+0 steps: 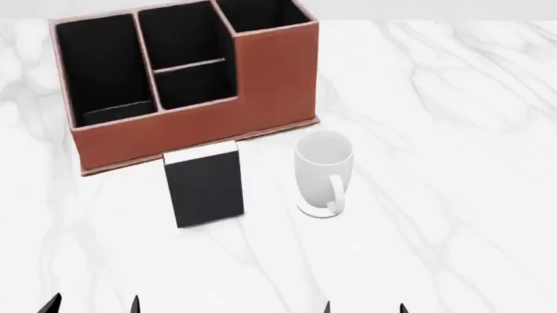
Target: Pick up the book and place it in the front compartment of the caddy.
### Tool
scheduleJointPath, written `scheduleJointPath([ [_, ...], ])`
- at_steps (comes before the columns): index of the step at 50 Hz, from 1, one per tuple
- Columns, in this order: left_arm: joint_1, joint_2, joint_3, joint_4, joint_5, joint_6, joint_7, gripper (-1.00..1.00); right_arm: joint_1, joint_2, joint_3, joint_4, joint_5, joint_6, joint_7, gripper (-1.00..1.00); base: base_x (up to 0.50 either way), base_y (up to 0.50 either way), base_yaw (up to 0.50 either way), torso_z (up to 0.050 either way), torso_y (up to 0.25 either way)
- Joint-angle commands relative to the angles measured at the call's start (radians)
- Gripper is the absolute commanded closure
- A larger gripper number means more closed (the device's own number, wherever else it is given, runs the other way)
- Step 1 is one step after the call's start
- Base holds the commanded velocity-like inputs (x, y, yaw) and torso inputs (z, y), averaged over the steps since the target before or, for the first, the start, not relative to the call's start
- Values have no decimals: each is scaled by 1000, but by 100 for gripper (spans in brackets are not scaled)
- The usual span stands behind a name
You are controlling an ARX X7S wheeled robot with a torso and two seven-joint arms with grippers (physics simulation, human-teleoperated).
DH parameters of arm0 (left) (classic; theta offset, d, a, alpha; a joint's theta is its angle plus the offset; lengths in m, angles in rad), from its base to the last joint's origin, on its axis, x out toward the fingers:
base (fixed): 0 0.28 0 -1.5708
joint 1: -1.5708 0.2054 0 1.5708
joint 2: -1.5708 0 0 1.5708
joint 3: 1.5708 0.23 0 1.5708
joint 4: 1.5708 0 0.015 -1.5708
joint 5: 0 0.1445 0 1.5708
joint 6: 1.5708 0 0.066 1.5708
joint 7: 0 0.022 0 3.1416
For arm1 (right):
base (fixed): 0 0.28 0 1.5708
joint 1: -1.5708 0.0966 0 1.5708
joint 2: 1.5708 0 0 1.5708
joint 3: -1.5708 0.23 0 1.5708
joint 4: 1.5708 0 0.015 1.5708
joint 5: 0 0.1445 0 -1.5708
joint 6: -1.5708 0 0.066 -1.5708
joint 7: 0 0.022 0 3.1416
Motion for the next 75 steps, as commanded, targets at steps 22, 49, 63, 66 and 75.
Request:
scheduleJointPath([
  [22,-72,-82,6,190,-128,-179,-99,-100,29,77,-38,-165,66,135,112,-100,25,0,0,0,0],
  [49,-97,-170,-20,604,-236,-448,-121,-100,85,161,43,-596,175,463,160,-100,492,0,0,0,0],
  [63,-94,-188,-11,609,-255,-441,-126,-100,84,172,52,-617,202,462,165,-100,500,0,0,0,1],
  [66,-96,-191,-10,603,-258,-439,-131,-100,84,174,51,-620,206,463,166,-100,500,0,0,0,0],
  [75,-99,-202,-8,602,-268,-436,-143,-100,91,179,51,-614,210,459,174,-100,500,0,0,0,1],
])
